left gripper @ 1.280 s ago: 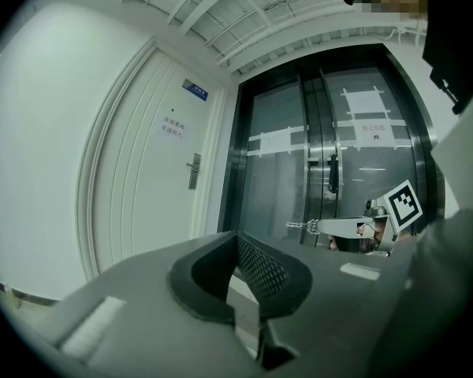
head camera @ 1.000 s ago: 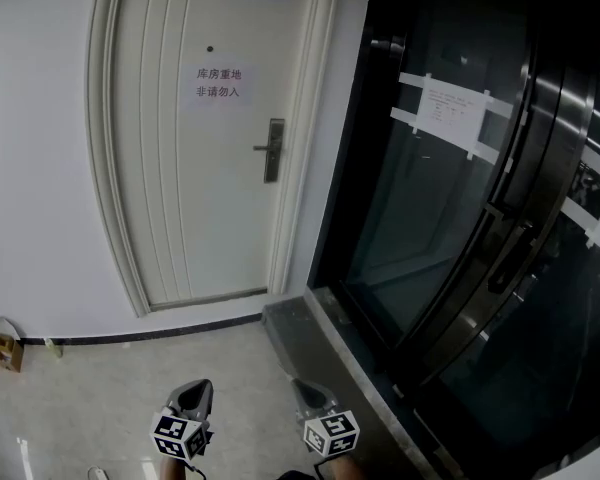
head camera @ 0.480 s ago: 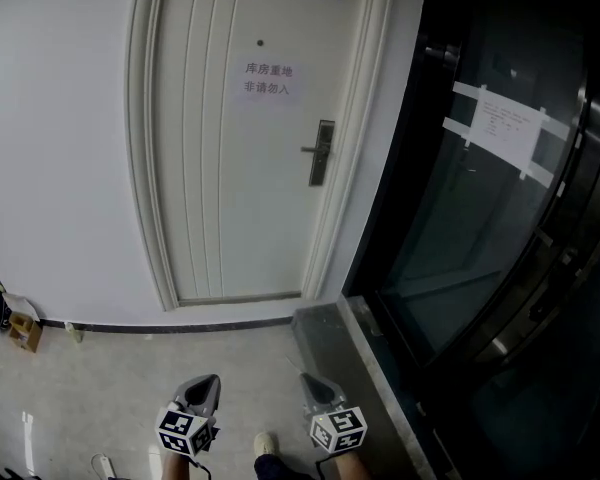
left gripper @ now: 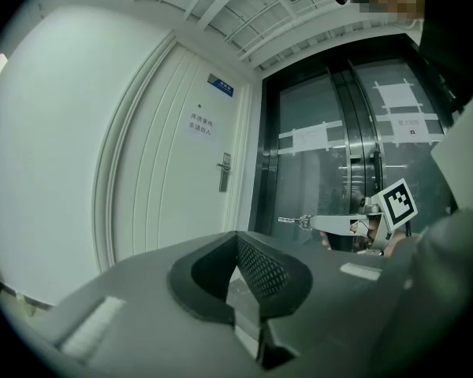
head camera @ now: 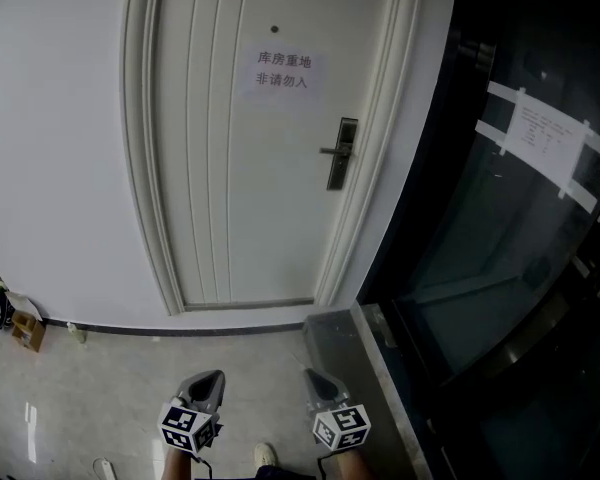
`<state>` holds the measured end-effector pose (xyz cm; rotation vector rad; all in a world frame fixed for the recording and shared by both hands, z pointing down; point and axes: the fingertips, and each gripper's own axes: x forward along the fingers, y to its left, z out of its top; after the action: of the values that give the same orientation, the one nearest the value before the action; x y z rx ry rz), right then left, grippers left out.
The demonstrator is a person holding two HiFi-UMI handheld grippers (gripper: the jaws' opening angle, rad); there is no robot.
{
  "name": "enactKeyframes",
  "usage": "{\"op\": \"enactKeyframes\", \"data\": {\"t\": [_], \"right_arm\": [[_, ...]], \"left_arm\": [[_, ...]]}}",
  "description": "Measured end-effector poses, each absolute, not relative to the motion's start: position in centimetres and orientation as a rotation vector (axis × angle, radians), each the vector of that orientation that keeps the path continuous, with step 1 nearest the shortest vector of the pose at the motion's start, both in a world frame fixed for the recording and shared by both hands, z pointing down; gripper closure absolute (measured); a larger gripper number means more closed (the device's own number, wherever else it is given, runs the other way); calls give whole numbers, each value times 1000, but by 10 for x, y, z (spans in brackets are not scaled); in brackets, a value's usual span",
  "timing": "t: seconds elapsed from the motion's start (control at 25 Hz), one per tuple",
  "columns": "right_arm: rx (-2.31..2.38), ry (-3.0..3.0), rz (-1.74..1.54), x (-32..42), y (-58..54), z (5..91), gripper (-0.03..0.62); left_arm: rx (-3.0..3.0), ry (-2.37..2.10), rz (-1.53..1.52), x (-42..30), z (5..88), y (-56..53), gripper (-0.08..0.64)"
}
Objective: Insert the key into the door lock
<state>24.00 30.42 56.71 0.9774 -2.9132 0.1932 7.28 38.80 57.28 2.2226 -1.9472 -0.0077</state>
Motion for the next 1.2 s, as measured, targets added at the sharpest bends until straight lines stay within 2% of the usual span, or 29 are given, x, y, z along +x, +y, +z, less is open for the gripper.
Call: {"op": "enactKeyframes", "data": {"t": [0.52, 1.2], "right_arm": [[953, -2924, 189, 195, 176, 568, 581], [933, -2944, 184, 126, 72, 571, 581]], "left_arm": [[2208, -1972, -15, 28, 570, 260, 558], [2206, -1995, 11, -42, 574, 160, 558]]}}
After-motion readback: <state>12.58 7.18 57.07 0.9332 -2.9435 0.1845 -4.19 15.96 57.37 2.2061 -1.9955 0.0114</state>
